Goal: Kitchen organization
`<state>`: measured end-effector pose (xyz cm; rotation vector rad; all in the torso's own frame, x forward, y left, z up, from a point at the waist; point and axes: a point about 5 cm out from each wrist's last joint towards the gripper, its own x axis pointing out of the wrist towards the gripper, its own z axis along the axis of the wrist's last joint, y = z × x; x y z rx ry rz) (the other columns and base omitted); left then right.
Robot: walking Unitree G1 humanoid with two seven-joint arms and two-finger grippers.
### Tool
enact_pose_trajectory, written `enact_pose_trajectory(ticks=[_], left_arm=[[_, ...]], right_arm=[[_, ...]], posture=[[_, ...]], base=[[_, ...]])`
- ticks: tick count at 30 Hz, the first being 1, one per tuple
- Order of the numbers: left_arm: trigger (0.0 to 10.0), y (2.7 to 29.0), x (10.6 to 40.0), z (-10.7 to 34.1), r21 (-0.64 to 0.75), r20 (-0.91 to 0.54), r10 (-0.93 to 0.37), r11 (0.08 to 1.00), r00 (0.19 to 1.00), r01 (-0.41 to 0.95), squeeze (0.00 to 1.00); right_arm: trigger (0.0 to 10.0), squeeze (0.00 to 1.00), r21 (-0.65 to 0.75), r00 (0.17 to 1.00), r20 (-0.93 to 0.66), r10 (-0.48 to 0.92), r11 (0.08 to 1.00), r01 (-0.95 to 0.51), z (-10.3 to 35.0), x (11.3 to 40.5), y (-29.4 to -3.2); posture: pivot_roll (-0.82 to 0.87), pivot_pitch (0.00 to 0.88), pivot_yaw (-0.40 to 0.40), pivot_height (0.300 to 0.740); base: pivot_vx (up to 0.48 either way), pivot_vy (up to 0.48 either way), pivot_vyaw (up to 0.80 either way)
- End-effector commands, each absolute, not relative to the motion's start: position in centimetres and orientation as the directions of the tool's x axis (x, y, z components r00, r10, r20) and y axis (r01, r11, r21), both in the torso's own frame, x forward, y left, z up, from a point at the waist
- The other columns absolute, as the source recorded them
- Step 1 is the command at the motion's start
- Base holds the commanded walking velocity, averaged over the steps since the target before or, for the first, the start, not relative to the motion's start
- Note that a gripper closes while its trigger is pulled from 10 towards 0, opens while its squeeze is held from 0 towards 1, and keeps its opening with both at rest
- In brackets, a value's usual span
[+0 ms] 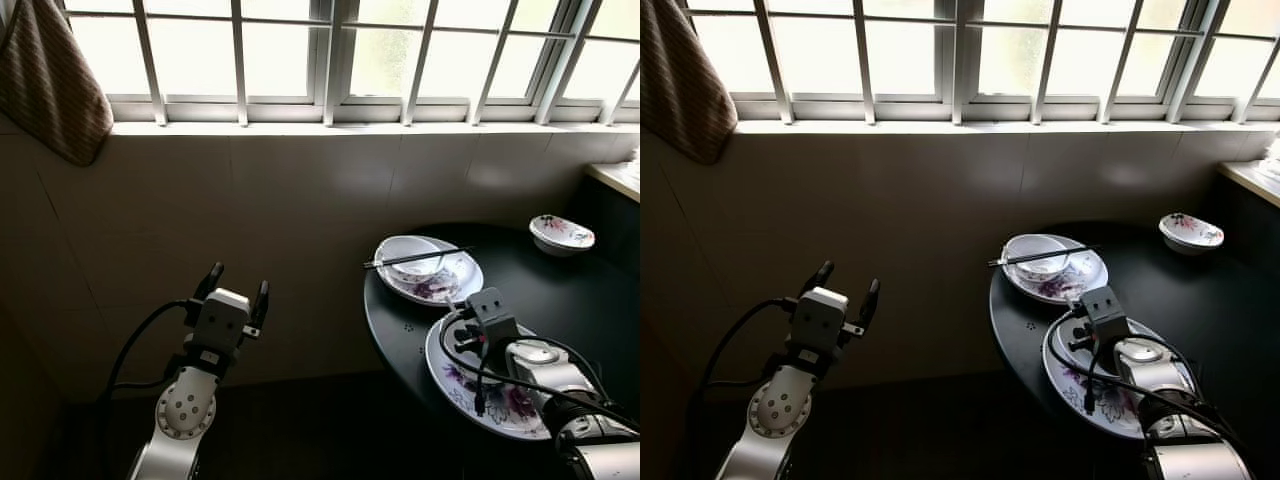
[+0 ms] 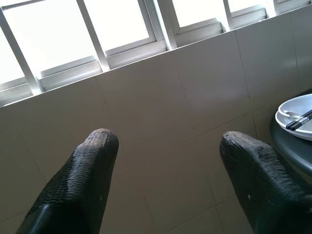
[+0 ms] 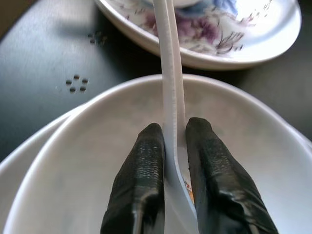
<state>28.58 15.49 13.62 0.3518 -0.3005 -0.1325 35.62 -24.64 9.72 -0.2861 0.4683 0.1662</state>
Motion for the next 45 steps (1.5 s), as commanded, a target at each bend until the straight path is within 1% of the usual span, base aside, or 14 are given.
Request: enact_pose_trajectory(ticks=[1, 8, 13, 14, 15, 16, 17, 18, 20, 21, 26, 33, 40, 45], left_arm=[[10.0, 15.4, 28.6, 13.4, 0.367, 0.261, -0.185, 0.927, 0.948, 0.079, 0.00], [10.0, 15.4, 28.6, 13.5, 0.365, 0.265, -0.181, 0.928, 0.947, 0.076, 0.00], [10.0, 15.5, 28.6, 13.4, 0.366, 0.265, -0.178, 0.928, 0.948, 0.072, 0.00], [10.0, 15.6, 28.6, 13.4, 0.366, 0.265, -0.176, 0.928, 0.948, 0.070, 0.00], [10.0, 15.6, 28.6, 13.4, 0.366, 0.265, -0.176, 0.928, 0.948, 0.070, 0.00], [10.0, 15.6, 28.7, 13.5, 0.365, 0.266, -0.173, 0.929, 0.948, 0.067, 0.00], [10.0, 15.7, 28.7, 13.5, 0.365, 0.267, -0.172, 0.929, 0.948, 0.065, 0.00], [10.0, 15.7, 28.7, 13.5, 0.365, 0.267, -0.172, 0.929, 0.948, 0.065, 0.00], [10.0, 16.2, 28.9, 13.5, 0.306, 0.260, -0.122, 0.951, 0.958, 0.038, 0.00], [10.0, 16.2, 28.9, 13.5, 0.306, 0.260, -0.122, 0.951, 0.958, 0.038, 0.00], [10.0, 16.7, 28.9, 13.4, 0.284, 0.245, -0.086, 0.959, 0.966, 0.014, 0.00], [10.0, 17.2, 28.7, 13.4, 0.289, 0.259, -0.070, 0.957, 0.963, -0.008, 0.00], [10.0, 17.6, 28.7, 13.5, 0.300, 0.261, -0.048, 0.953, 0.964, -0.034, 0.00], [10.0, 18.2, 28.7, 14.8, 0.283, 0.331, -0.001, 0.954, 0.944, -0.098, 0.00]], right_arm=[[0.0, 0.00, -0.283, 0.913, -0.400, 0.077, 0.937, -0.203, 11.0, 36.3, -24.3], [0.0, 0.00, -0.441, 0.975, -0.208, -0.081, 0.897, -0.020, 12.6, 36.6, -24.6], [0.0, 0.00, -0.421, 0.994, -0.060, -0.092, 0.905, 0.059, 14.1, 36.8, -23.7], [0.0, 0.00, -0.378, 0.999, 0.037, -0.028, 0.925, 0.040, 15.3, 36.9, -22.3], [0.0, 0.00, -0.378, 0.999, 0.037, -0.028, 0.925, 0.040, 15.3, 36.9, -22.3], [0.0, 0.00, -0.370, 0.992, 0.114, 0.049, 0.929, -0.003, 16.2, 36.9, -20.8], [0.0, 0.00, -0.380, 0.987, 0.139, 0.078, 0.925, -0.020, 16.5, 36.8, -20.2], [0.0, 0.00, -0.380, 0.987, 0.139, 0.078, 0.925, -0.020, 16.5, 36.8, -20.2], [0.0, 0.00, -0.378, 0.956, 0.211, 0.206, 0.919, -0.115, 17.3, 36.4, -17.1], [0.0, 0.00, -0.378, 0.956, 0.211, 0.206, 0.919, -0.115, 17.3, 36.4, -17.1], [0.0, 0.00, -0.384, 0.914, 0.261, 0.311, 0.902, -0.197, 17.5, 35.4, -14.4], [0.0, 0.00, -0.355, 0.895, 0.269, 0.357, 0.900, -0.252, 17.2, 34.6, -12.9], [0.0, 0.00, -0.321, 0.885, 0.296, 0.360, 0.910, -0.263, 17.7, 34.3, -12.0], [0.0, 0.00, -0.310, 0.867, 0.358, 0.346, 0.920, -0.240, 19.1, 34.4, -11.8]], posture=[[0.02, 0.000, -0.064, 0.736], [0.02, 0.000, -0.066, 0.736], [0.02, 0.000, -0.065, 0.736], [0.02, 0.000, -0.063, 0.736], [0.02, 0.000, -0.063, 0.736], [0.02, 0.000, -0.063, 0.736], [0.02, 0.000, -0.063, 0.736], [0.02, 0.000, -0.063, 0.736], [0.02, 0.000, -0.064, 0.736], [0.02, 0.000, -0.064, 0.736], [0.02, 0.000, -0.068, 0.736], [0.03, 0.000, -0.071, 0.736], [0.03, 0.000, -0.071, 0.736], [0.03, 0.000, -0.070, 0.736]], base=[[0.000, 0.000, 0.00], [0.000, 0.000, 0.00], [0.000, 0.000, 0.00], [0.000, 0.000, 0.00], [0.000, 0.000, 0.00], [0.000, 0.000, 0.00], [0.000, 0.000, 0.00], [0.000, 0.000, 0.00], [0.000, 0.000, 0.80], [0.000, 0.000, 0.80], [0.000, 0.384, 0.80], [0.000, 0.434, 0.80], [0.000, 0.000, 0.80], [0.221, 0.000, 0.80]])
